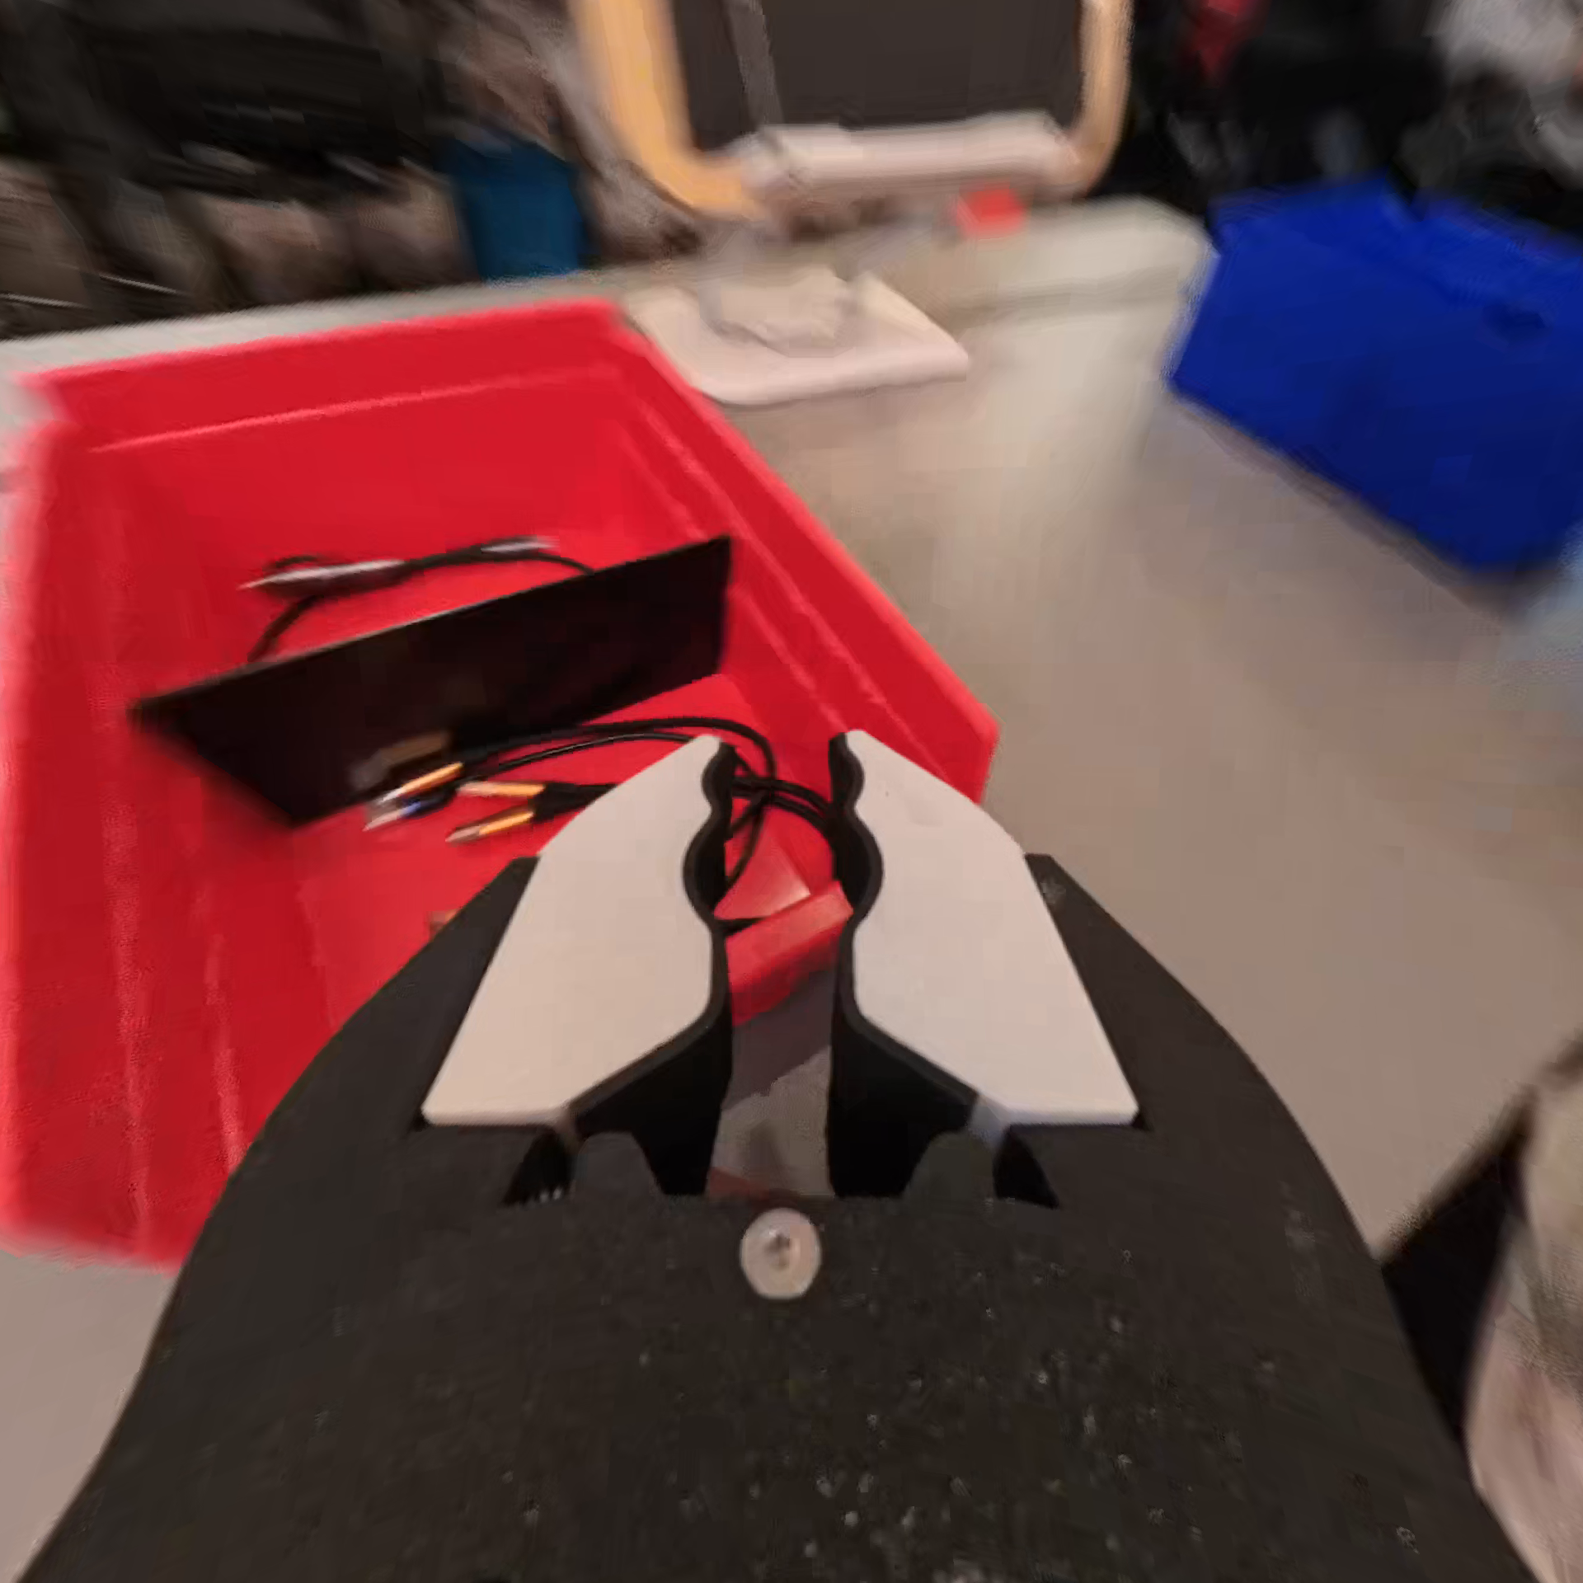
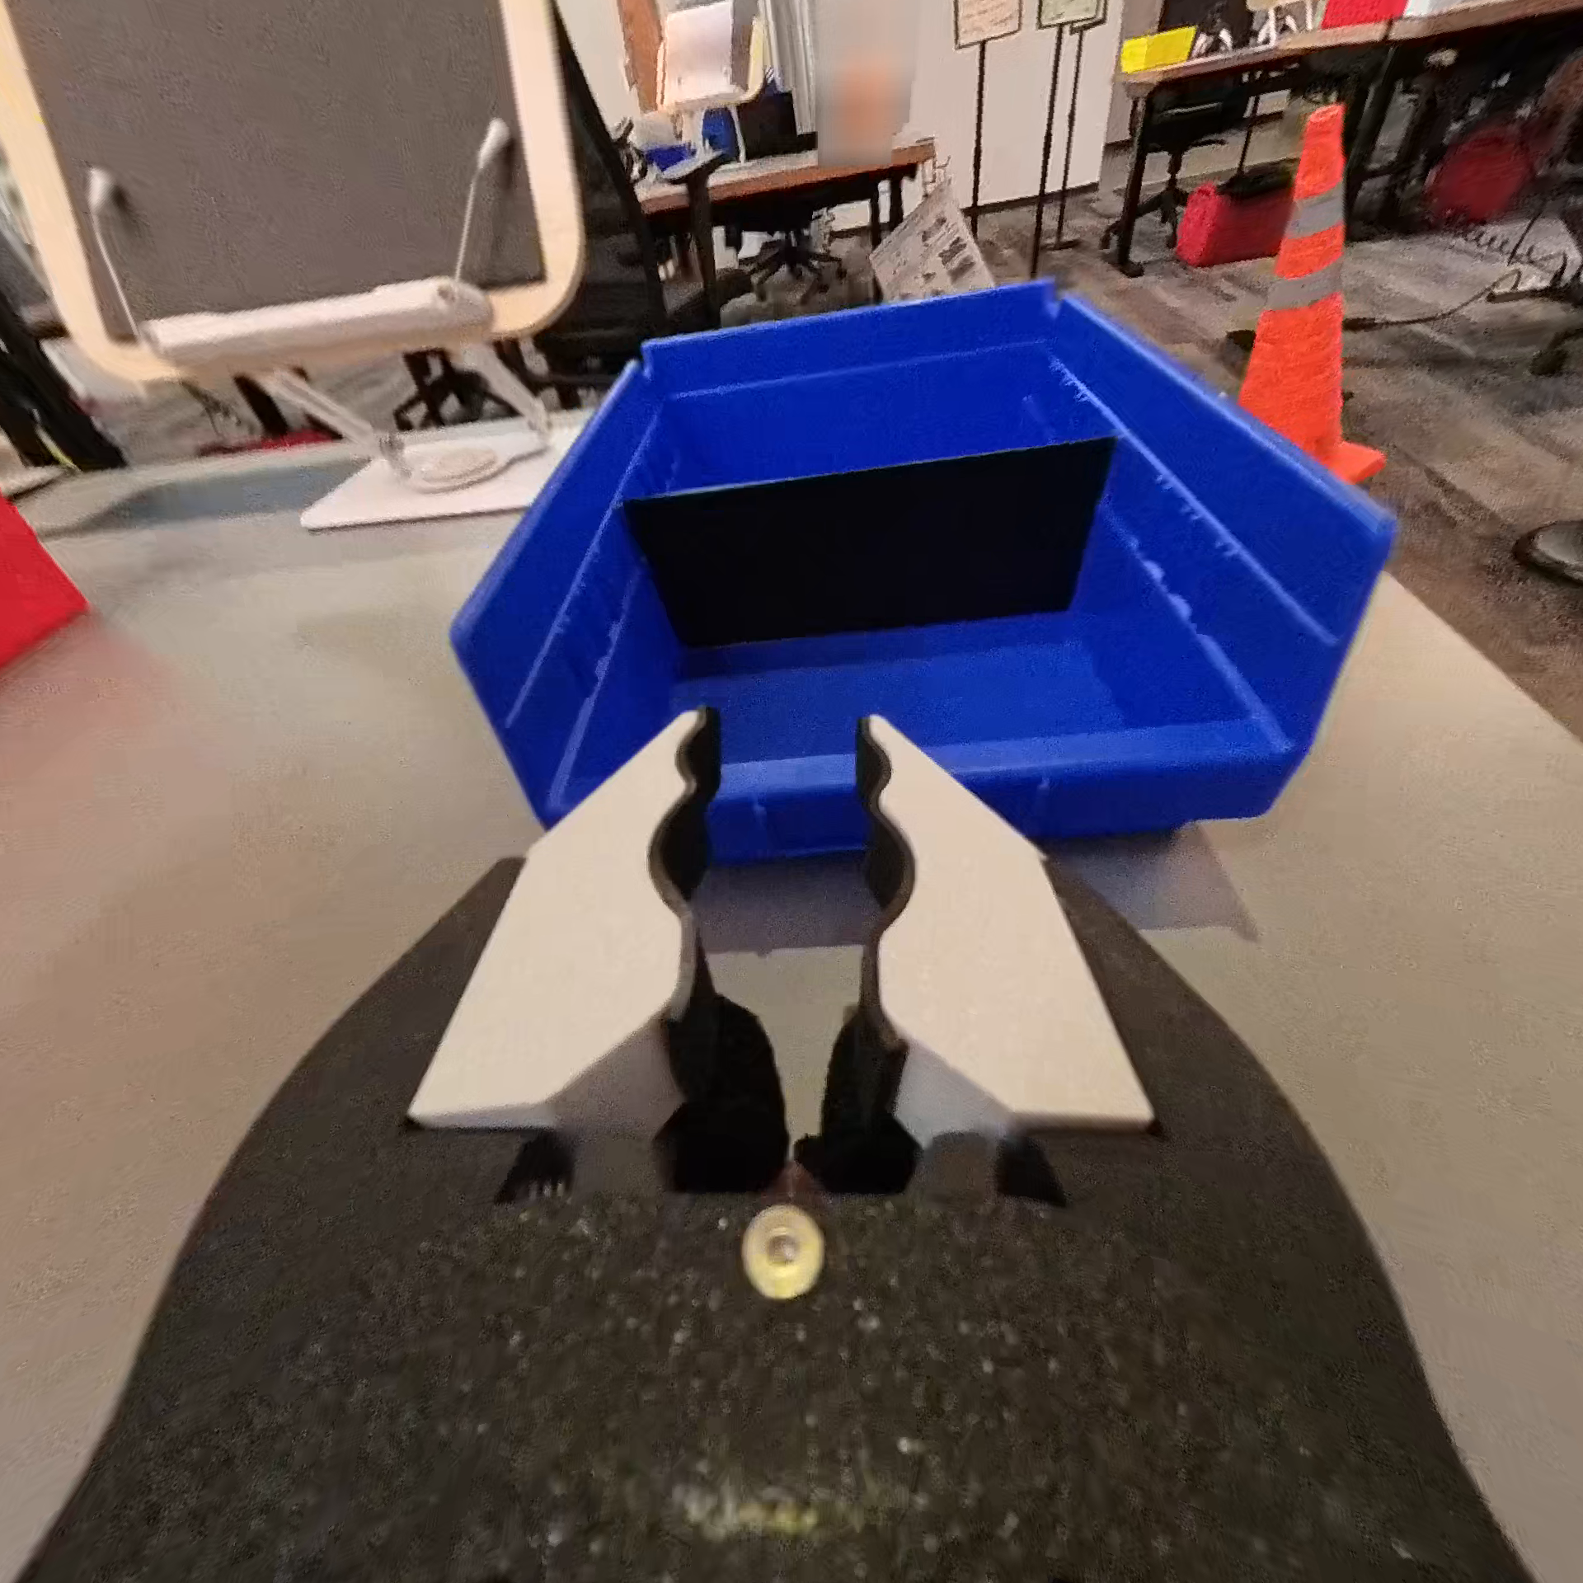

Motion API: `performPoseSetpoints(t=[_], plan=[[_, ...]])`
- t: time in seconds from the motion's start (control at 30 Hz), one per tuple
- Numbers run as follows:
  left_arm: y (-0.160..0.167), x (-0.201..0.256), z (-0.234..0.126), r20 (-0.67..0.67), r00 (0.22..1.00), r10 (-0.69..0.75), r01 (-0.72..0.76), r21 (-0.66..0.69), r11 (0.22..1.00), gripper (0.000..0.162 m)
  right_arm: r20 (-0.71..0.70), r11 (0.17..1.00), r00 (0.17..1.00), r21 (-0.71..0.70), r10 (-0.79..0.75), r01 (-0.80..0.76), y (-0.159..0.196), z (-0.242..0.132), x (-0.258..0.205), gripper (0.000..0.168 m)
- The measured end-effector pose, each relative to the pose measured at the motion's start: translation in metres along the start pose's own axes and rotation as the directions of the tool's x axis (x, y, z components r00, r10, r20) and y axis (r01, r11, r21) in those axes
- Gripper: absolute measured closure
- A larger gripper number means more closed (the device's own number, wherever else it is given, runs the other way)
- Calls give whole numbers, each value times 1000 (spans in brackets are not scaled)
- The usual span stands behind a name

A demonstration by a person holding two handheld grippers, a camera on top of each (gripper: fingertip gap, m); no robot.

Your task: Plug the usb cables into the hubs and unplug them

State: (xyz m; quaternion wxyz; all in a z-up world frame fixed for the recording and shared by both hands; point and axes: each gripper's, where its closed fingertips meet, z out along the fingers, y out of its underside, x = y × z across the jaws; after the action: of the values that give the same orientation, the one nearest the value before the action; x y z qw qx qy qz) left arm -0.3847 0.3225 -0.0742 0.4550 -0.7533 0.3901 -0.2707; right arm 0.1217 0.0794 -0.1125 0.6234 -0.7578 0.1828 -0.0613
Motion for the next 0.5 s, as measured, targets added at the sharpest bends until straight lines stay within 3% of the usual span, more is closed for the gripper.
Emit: performPoseSetpoints(t=[0.1,0.17,0.27,0.4,0.5], plan=[[-23,-21,20,-97,955,280,-295,-228,928,132,14,994,995,-30,-103,103,4,6,-13,140],[-41,-48,42,-152,897,415,-442,-328,835,137,41,992,991,-18,-124,125,3,10,-23,140],[-40,-88,78,-331,839,433,-545,-516,661,135,102,992,988,-26,-118,122,7,15,-38,141],[-11,-141,114,-521,738,429,-664,-671,330,132,152,991,981,-31,-122,128,12,19,-53,140],[13,-150,130,-592,744,309,-663,-709,239,129,171,990,977,-29,-128,135,14,19,-57,141]])
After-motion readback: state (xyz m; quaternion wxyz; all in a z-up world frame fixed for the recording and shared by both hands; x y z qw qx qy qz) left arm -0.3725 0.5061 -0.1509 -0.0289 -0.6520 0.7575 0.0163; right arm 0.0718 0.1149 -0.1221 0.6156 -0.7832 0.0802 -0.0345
